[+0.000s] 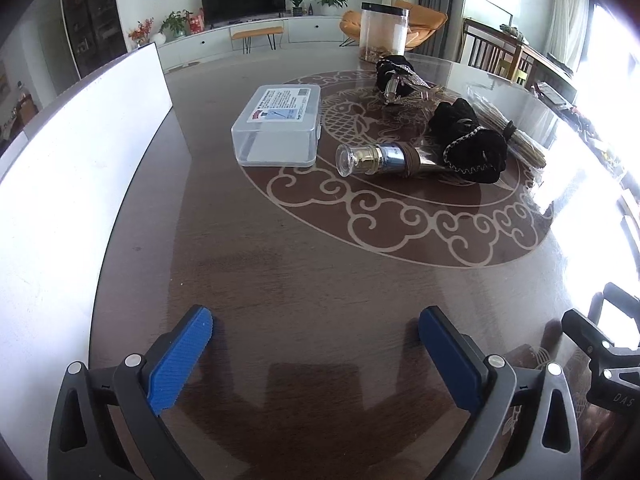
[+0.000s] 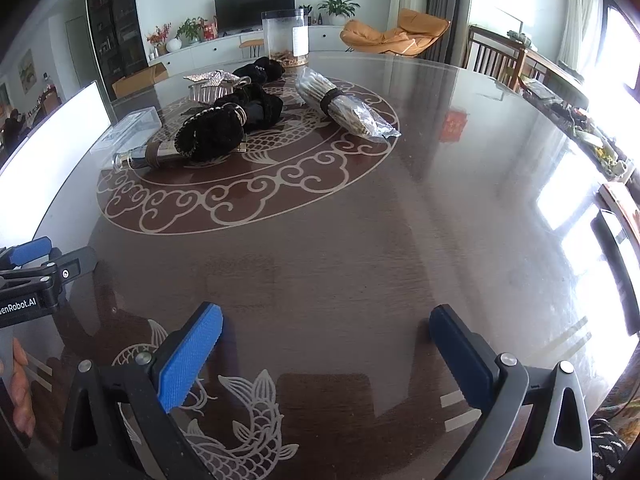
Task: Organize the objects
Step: 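Move both empty tools back over the table, then reach the left tool to the clear plastic box and grasp it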
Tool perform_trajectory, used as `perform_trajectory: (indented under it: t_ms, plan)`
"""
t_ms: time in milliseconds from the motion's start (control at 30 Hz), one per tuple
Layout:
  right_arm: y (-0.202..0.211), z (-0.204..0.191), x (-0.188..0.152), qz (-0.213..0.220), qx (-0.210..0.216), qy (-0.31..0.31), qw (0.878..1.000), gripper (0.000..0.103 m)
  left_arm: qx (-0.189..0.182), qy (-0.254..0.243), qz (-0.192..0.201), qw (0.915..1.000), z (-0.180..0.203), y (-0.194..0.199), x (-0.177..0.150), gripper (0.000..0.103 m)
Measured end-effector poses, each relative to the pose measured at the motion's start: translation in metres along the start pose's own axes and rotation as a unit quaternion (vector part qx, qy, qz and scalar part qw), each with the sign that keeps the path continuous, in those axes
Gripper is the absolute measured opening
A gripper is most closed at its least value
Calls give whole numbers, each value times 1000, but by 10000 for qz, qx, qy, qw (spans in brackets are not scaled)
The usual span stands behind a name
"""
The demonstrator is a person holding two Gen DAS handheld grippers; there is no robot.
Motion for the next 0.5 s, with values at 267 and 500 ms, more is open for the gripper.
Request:
perform_trajectory:
  t_ms: [267,500]
  plan:
    - [-10,-5,12,-503,71,115,9986,103,25,26,13,10000,2,-3,1,103]
    - [-24,-5,35,-247,97,147,9995,103,-38,-59,-97,9999,0,-6,5,103]
Point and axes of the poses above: each gripper's, at about its wrist camera, not at the fingertips, and y roughly against the way its jaws point, z to its right, x to its top, the point moved 6 cm from there along -y, roughly the way its jaws point, and after that the axes turned 4 degrees about -z, right-handed, at the moved point
